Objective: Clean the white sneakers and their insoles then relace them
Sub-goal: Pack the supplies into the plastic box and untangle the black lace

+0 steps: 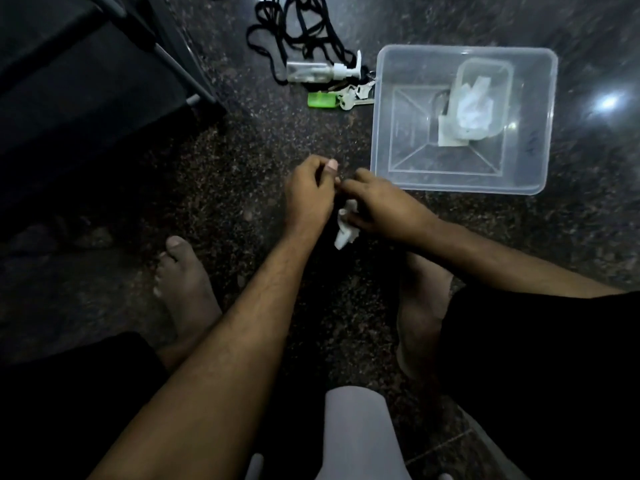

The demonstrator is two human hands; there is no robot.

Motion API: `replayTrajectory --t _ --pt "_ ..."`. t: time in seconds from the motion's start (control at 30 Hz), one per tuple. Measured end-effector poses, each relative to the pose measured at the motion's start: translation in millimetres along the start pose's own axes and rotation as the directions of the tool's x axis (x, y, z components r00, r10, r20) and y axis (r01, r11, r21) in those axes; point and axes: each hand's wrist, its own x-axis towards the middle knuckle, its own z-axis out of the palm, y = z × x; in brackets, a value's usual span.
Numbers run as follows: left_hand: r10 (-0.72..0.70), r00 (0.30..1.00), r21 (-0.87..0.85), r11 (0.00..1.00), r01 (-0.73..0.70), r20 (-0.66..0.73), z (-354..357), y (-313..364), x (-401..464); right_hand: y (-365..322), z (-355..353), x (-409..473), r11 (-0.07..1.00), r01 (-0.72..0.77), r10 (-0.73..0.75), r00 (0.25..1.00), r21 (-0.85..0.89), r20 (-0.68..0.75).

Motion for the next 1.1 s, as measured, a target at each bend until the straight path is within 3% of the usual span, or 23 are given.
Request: replayTrajectory --t 0.07,0.13,0.23,0.37,0.43,0.57,0.8,1.0,1.07,1.1 --pt "-0.077 0.997 -0.218 0.973 0.08 0.021 -2 4 2 -4 -12 6 0.998 -0.015 0.022 0.993 0.064 -0.113" --pt "-0.166 0.984 -0.454 0.873 0.176 0.063 -6 15 3 -7 -25 12 0.992 -0.044 0.068 0.975 0.117 -0.21" --pt "-0.149 0.969 -0.603 0.761 0.239 0.196 -14 32 5 -6 -43 17 0.963 -0.093 0.173 0.934 0.255 -0.313" --pt "0.119 0.947 -0.579 0.812 0.08 0.298 -16 41 8 0 -59 15 0.922 -0.161 0.285 0.898 0.352 -0.336" --pt "0.139 0.946 -0.562 0.825 0.052 0.292 -16 45 7 4 -63 12 0.883 -0.181 0.33 0.896 0.433 -0.297" --pt "-0.002 0.967 -0.637 0.752 0.169 0.255 -15 46 9 10 -63 8 0.742 -0.173 0.367 0.914 0.647 -0.176" --pt "-0.168 0.898 -0.75 0.5 0.434 0.408 4 53 15 11 -65 6 0.583 -0.116 0.416 0.893 0.804 -0.173" --pt "-0.239 0.848 -0.817 0.242 0.523 0.473 9 58 20 19 -72 3 0.654 -0.157 0.451 0.867 0.74 -0.214" --pt "-0.238 0.829 -0.792 0.251 0.556 0.506 9 61 17 20 -71 2 0.711 -0.198 0.463 0.854 0.675 -0.237" --pt "-0.236 0.824 -0.764 0.309 0.566 0.515 10 63 16 21 -71 1 0.75 -0.23 0.471 0.844 0.62 -0.257"
